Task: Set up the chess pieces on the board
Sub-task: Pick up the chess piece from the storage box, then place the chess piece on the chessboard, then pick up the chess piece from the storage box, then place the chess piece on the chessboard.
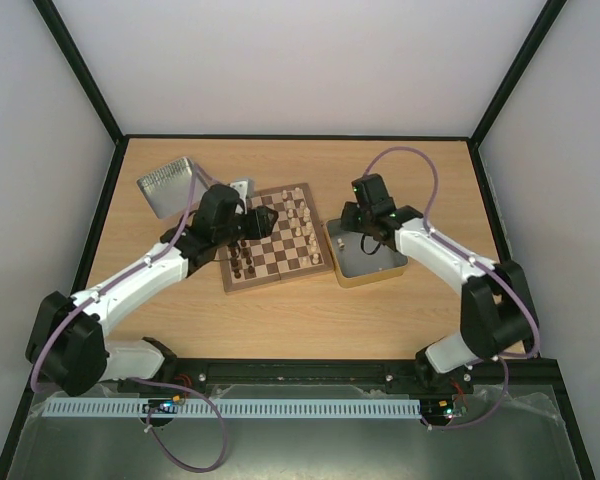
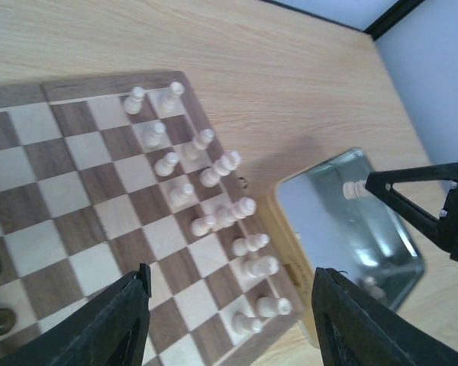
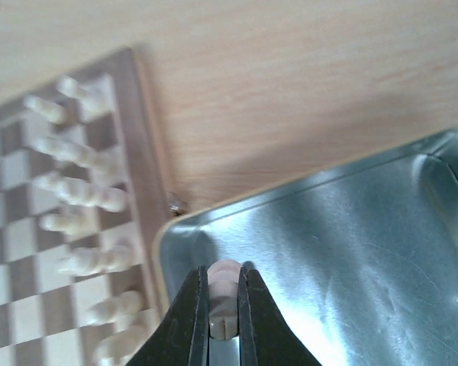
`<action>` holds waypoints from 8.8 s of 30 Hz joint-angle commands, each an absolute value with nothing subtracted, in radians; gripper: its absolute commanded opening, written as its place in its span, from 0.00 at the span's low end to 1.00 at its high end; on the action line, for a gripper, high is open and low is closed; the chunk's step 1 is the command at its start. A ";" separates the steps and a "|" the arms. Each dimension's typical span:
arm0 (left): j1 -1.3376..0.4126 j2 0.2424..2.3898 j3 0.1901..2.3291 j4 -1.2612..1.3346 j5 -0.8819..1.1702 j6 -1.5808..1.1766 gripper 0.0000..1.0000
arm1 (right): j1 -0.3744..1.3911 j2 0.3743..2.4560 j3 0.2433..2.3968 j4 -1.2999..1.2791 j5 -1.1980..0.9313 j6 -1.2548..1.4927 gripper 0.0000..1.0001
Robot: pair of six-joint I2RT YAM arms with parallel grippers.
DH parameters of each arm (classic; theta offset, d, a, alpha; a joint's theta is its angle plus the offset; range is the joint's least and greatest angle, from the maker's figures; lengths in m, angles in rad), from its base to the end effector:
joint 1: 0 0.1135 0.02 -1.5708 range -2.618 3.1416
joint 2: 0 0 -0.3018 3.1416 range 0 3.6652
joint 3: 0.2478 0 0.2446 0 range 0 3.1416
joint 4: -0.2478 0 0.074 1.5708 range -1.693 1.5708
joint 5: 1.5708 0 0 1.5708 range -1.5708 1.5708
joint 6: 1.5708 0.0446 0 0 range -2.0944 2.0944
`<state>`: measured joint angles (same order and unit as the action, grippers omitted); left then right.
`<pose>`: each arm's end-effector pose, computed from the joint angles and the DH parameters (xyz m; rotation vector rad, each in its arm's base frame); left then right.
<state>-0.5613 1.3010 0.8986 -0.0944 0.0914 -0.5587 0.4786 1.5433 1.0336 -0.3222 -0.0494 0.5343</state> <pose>0.2394 -0.1553 0.3103 0.0616 2.1592 -0.7665 0.2900 0.1529 0.2642 0.0452 2.4688 0.5171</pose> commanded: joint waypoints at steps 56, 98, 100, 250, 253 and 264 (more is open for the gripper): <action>-0.382 0.997 0.674 -0.077 -0.025 -0.553 0.68 | 0.589 2.416 2.180 -0.885 -0.048 0.397 0.10; -0.373 1.083 0.724 -0.034 0.173 -0.574 0.68 | 0.495 1.634 1.046 -0.448 -0.024 0.487 0.25; -0.373 1.086 0.723 -0.035 0.176 -0.576 0.68 | 0.494 1.664 1.050 -0.432 -0.041 0.468 0.27; -0.819 1.879 1.163 -0.096 -0.238 -0.408 0.24 | 0.540 1.158 0.709 -0.065 0.141 0.671 0.53; -0.817 1.858 1.163 -0.110 -0.225 -0.417 0.31 | 0.539 1.161 0.722 -0.091 0.134 0.680 0.53; -0.793 1.666 1.079 -0.133 -0.179 -0.501 0.40 | 0.465 1.344 0.845 -0.382 0.023 0.679 0.41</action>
<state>-0.8120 1.7756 1.1202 -0.1120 -0.1963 -0.4595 0.5072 1.2964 0.7879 -0.2260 0.0715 0.6849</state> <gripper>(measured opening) 0.396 0.441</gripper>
